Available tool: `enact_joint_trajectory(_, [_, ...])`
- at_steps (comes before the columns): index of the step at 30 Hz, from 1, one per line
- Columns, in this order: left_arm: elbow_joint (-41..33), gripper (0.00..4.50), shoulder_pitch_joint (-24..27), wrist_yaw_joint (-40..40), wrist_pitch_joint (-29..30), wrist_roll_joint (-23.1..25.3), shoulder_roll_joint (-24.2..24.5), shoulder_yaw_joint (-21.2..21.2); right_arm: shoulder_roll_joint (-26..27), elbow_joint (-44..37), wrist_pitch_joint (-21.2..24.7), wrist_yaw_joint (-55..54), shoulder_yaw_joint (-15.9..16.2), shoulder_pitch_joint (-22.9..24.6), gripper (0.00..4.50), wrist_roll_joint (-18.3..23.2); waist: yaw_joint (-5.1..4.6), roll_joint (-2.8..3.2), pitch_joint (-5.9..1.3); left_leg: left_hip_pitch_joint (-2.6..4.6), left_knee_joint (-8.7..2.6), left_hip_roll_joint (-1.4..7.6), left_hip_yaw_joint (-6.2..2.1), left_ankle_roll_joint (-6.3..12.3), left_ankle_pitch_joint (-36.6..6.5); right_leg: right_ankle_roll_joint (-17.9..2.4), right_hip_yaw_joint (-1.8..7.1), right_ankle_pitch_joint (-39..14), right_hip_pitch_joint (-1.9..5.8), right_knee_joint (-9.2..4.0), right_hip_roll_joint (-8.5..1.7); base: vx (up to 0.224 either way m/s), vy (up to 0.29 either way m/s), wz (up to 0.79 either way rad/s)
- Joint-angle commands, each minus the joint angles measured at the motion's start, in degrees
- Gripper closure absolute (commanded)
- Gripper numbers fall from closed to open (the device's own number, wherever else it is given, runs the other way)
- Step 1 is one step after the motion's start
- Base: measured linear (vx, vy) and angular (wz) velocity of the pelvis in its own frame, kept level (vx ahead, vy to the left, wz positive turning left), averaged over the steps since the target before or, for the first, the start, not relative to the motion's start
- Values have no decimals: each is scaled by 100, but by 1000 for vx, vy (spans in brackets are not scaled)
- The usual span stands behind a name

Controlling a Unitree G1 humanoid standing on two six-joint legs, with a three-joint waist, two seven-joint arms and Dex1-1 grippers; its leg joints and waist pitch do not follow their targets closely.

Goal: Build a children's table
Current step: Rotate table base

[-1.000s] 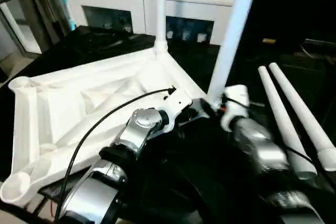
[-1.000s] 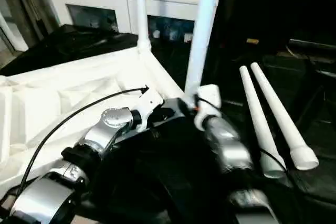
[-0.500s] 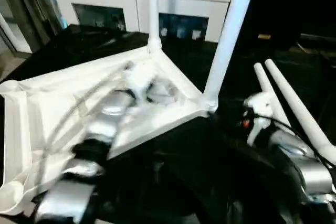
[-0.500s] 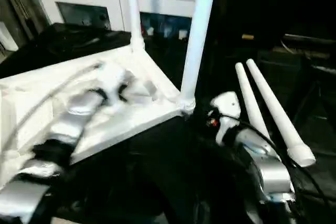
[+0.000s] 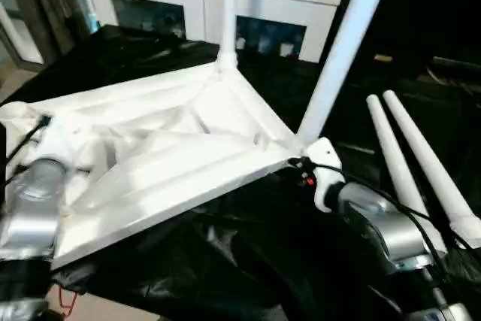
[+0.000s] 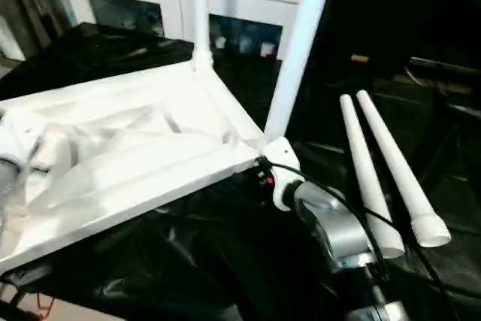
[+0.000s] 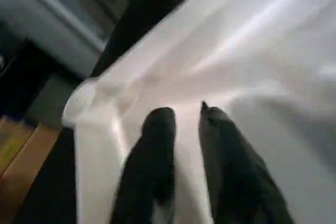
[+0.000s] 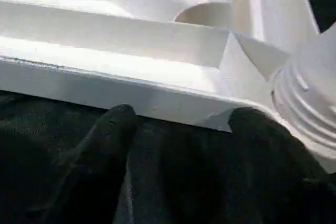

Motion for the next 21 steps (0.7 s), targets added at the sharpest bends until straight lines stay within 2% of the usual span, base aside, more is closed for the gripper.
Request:
enact_joint_trajectory(1, [-178, 376, 75, -261, 289, -79, 79, -50, 7, 158, 67, 20, 50, -105, 136, -74, -1, 115, -350, 159, -441, 127, -67, -72, -1270, -1128, 215, -759, 206, -310, -196, 0, 0, 0])
enact_joint_trajectory(2, [-238, 394, 147, -532, 452, -184, 131, -112, 45, 290, 32, 11, 58, -174, 151, -144, 0, 88, -346, 164, -447, 125, -73, -110, -1399, -1098, 220, -945, 199, -322, -212, 0, 0, 0])
enact_joint_trajectory(4, [-336, 404, 221, -828, 587, -284, 160, -194, 84, 407, 12, -12, 62, -238, 160, -190, -4, 91, -337, 175, -460, 129, -79, -185, -1571, -1072, 229, -1192, 182, -358, -218, 0, 0, 0])
enact_joint_trajectory(6, [-454, 422, 376, -1537, 469, -403, 283, -633, 127, 665, -48, -50, 128, -367, 183, -262, 11, 70, -333, 176, -462, 123, -86, -180, -1614, -1039, 232, -1294, 172, -365, -226, 0, 0, 0])
enact_joint_trajectory(8, [-632, 442, 416, -1840, 640, -555, 285, -849, 159, 817, -81, -96, 168, -444, 202, -280, 10, 94, -339, 178, -467, 130, -87, -203, -1598, -1034, 236, -1263, 168, -356, -227, 0, 0, 0])
enact_joint_trajectory(10, [-691, 446, 420, -1912, 710, -609, 283, -894, 169, 846, -86, -108, 173, -458, 214, -278, 2, 95, -343, 163, -478, 131, -92, -241, -1538, -1067, 229, -1140, 190, -337, -220, 0, 0, 0])
enact_joint_trajectory(11, [-868, 448, 421, -2203, 876, -699, 364, -1109, 213, 954, -126, -145, 182, -526, 227, -291, 4, 94, -342, 178, -466, 129, -81, -248, -1546, -1081, 233, -1084, 175, -338, -212, 0, 0, 0])
enact_joint_trajectory(12, [-962, 450, 421, -2417, 962, -784, 420, -1223, 242, 1023, -167, -164, 177, -562, 246, -298, -1, 95, -353, 163, -466, 122, -89, -246, -1470, -1112, 231, -987, 200, -310, -222, 0, 0, 0])
enact_joint_trajectory(14, [-1237, 450, 413, -3055, 1166, -1056, 572, -1481, 325, 1203, -284, -186, 135, -657, 251, -345, -9, 89, -354, 165, -454, 113, -79, -228, -1412, -1147, 234, -913, 198, -303, -214, 0, 0, 0])
enact_joint_trajectory(16, [-1332, 450, 409, -3275, 1234, -1178, 611, -1551, 344, 1239, -302, -188, 126, -681, 265, -357, -2, 78, -355, 168, -440, 106, -64, -201, -1310, -1185, 241, -846, 199, -290, -211, 0, 0, 0])
enact_joint_trajectory(18, [-1466, 450, 420, -3731, 1181, -1372, 722, -1722, 359, 1284, -335, -193, 130, -716, 288, -360, 4, 85, -343, 176, -447, 105, -61, -205, -1328, -1188, 239, -903, 197, -299, -206, 0, 0, 0])
enact_joint_trajectory(19, [-1574, 450, 395, -4081, 1124, -1493, 808, -1904, 364, 1322, -366, -192, 134, -742, 295, -359, 3, 60, -344, 175, -446, 105, -58, -212, -1353, -1178, 239, -939, 199, -297, -203, 0, 0, 0])
enact_joint_trajectory(20, [-1612, 450, 332, -4324, 1043, -1578, 831, -2049, 368, 1352, -389, -188, 130, -761, 303, -364, 11, 79, -339, 173, -457, 106, -68, -233, -1422, -1157, 241, -1059, 199, -299, -212, 0, 0, 0])
enact_joint_trajectory(21, [-1608, 450, 231, -4429, 1085, -1638, 799, -2148, 369, 1374, -406, -183, 123, -773, 310, -372, -1, 72, -334, 184, -461, 104, -65, -254, -1504, -1120, 244, -1176, 188, -311, -207, 0, 0, 0])
